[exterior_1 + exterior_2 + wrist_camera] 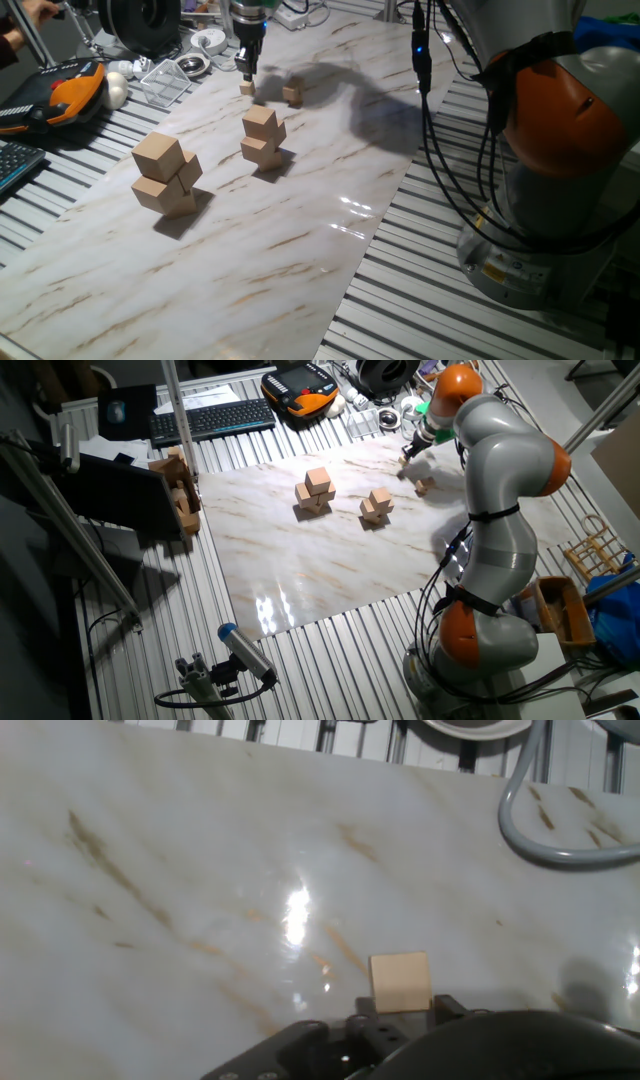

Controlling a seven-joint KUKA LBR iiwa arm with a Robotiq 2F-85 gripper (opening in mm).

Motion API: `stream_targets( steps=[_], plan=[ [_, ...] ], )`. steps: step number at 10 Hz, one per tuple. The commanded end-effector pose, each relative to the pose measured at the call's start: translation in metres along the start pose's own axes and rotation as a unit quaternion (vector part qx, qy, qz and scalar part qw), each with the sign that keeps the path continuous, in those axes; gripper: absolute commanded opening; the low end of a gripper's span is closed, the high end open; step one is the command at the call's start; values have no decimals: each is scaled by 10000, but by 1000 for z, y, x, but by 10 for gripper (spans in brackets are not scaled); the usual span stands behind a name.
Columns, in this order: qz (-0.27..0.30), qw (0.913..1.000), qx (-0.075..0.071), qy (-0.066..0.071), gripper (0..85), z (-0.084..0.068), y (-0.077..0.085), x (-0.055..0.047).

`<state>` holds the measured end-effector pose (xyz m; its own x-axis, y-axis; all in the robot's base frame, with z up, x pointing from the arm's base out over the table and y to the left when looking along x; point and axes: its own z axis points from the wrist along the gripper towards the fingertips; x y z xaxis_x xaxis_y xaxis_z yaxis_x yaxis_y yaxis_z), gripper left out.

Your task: Stack the blocks into a cross shape

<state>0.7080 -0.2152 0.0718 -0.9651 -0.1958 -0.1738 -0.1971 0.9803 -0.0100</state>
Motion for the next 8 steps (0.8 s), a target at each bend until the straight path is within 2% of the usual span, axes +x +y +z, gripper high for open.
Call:
stream_targets(
  steps=[1,6,7,8],
  plan=[
    [-24,10000,0,-3,850,1,0,0],
    [-150,9998,-48,113,850,14,-1,-7],
    [-177,9997,-31,140,680,16,-1,-7],
    [-192,9997,-34,155,680,19,-2,-7]
  ],
)
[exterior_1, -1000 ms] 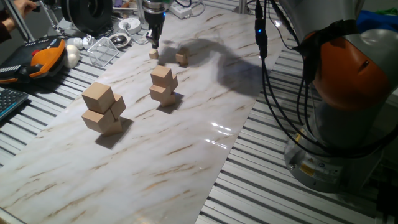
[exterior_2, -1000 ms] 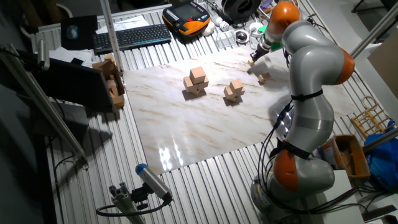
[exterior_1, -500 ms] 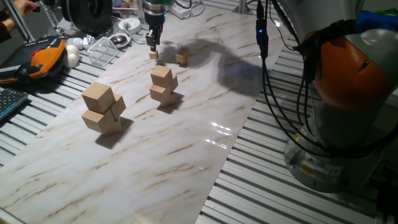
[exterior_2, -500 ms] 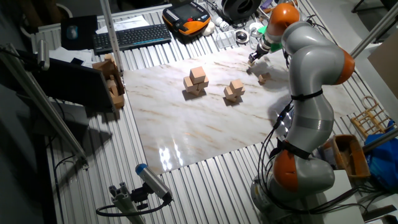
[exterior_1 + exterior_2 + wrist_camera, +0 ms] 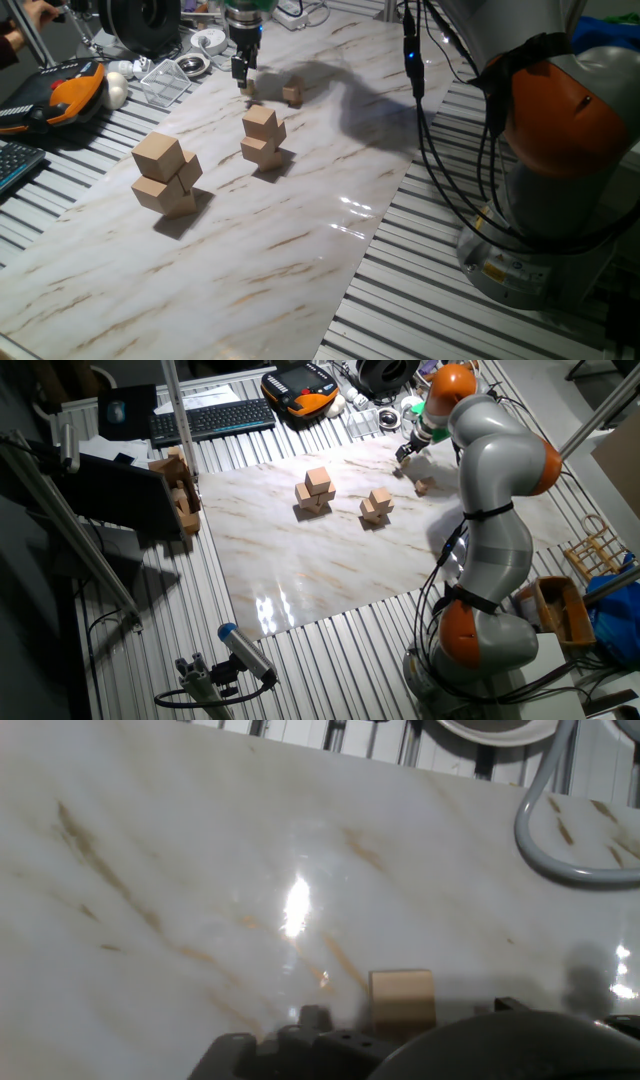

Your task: Stack the blocks into a cross shape

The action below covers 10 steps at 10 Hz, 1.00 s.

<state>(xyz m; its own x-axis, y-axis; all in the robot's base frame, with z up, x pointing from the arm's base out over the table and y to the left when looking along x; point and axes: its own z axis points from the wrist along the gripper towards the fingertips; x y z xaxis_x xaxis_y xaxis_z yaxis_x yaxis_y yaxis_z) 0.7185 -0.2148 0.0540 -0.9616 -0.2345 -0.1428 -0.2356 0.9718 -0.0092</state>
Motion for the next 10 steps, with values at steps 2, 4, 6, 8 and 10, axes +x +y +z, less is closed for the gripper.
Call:
stream_targets(
  steps=[2,4,6,8,10],
  plan=[
    [-30,10000,6,9,680,4,0,0],
    [-61,10000,-1,39,680,6,0,0],
    [-105,9999,-31,94,680,11,0,0],
    [-142,9998,-48,130,680,14,0,0],
    [-182,9997,-44,170,510,15,0,1]
  ],
)
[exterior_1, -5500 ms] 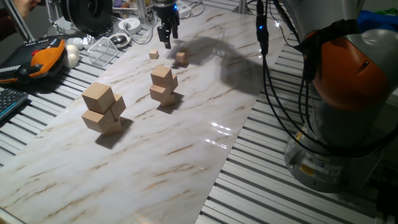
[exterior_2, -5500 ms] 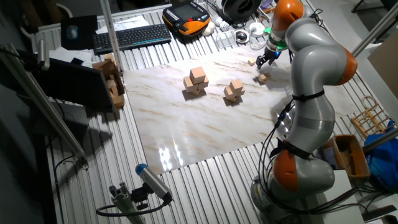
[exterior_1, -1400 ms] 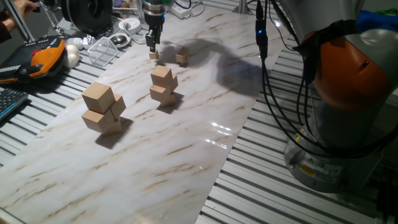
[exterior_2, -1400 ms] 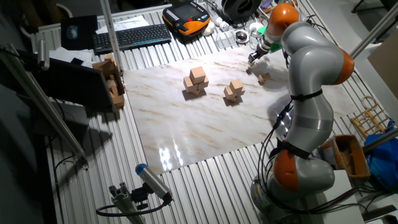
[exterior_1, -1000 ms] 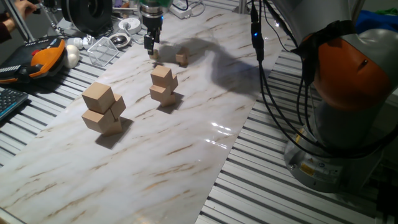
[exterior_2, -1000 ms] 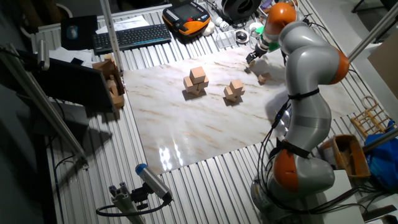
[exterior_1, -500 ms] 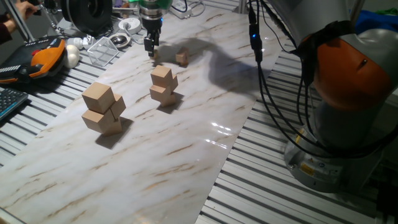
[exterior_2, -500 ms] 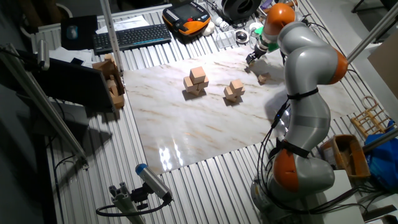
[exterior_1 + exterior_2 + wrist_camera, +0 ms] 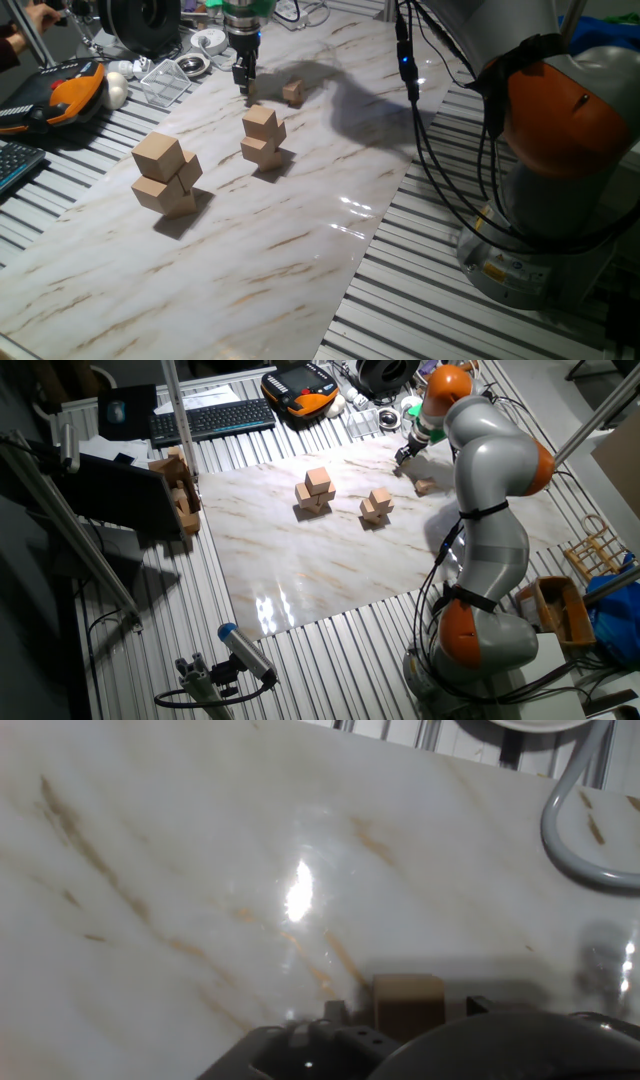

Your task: Stack the blocks into a cross shape

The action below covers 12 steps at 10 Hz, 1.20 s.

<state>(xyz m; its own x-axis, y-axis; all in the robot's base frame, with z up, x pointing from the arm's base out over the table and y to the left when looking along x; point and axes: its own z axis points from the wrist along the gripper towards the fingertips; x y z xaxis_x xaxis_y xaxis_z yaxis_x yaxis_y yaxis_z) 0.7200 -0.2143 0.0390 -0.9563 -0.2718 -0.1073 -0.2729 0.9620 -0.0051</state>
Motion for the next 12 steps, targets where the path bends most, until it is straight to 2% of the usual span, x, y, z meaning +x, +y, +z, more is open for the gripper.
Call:
stream_targets(
  steps=[1,7,10,12],
  plan=[
    [-18,10000,9,19,510,0,0,0],
    [-65,10000,8,51,510,2,0,0],
    [-59,9999,-80,106,0,2,1,-1],
    [-13,9999,-83,121,0,-3,1,0]
  ],
)
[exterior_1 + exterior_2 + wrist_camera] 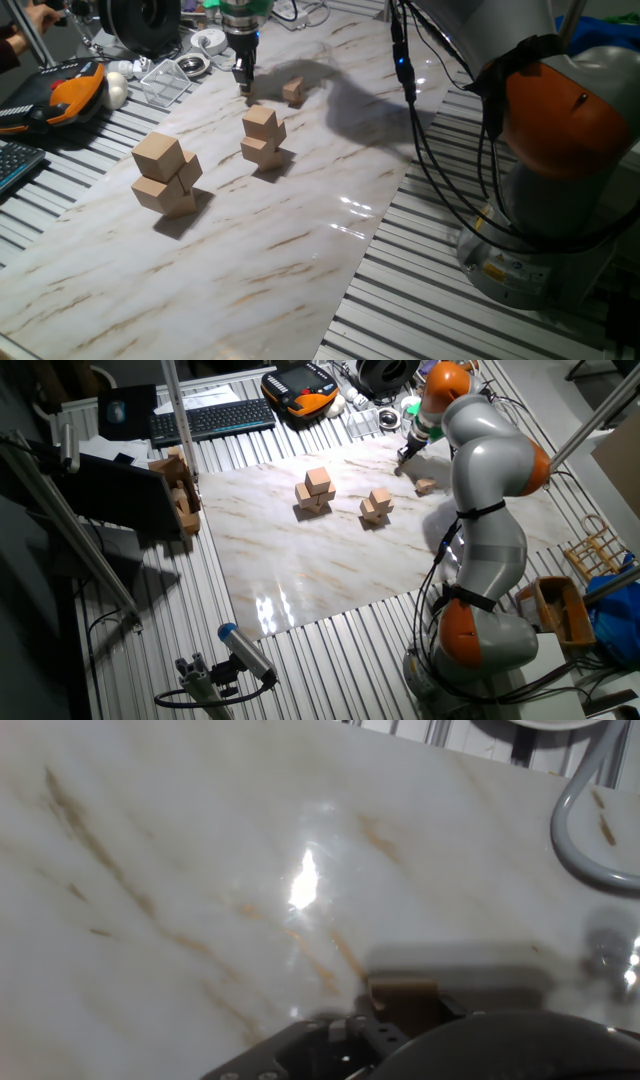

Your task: Stack the blocks into a cross shape

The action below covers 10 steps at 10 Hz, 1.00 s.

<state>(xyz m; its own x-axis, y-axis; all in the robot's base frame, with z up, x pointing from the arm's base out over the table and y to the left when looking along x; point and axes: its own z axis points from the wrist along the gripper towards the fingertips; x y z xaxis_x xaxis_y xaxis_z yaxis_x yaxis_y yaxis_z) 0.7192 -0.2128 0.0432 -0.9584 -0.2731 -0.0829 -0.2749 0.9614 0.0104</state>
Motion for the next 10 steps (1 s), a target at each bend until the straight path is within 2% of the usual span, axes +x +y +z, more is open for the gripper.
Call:
stream_targets(
  steps=[1,3,5,6,8,10],
  plan=[
    [57,10000,15,12,0,-8,1,1],
    [278,9996,22,77,0,-32,6,4],
    [575,9983,-68,102,0,-59,8,13],
    [678,9976,1,117,0,-70,8,19],
    [780,9968,76,140,0,-80,8,31],
    [812,9966,55,128,0,-81,5,40]
  ],
)
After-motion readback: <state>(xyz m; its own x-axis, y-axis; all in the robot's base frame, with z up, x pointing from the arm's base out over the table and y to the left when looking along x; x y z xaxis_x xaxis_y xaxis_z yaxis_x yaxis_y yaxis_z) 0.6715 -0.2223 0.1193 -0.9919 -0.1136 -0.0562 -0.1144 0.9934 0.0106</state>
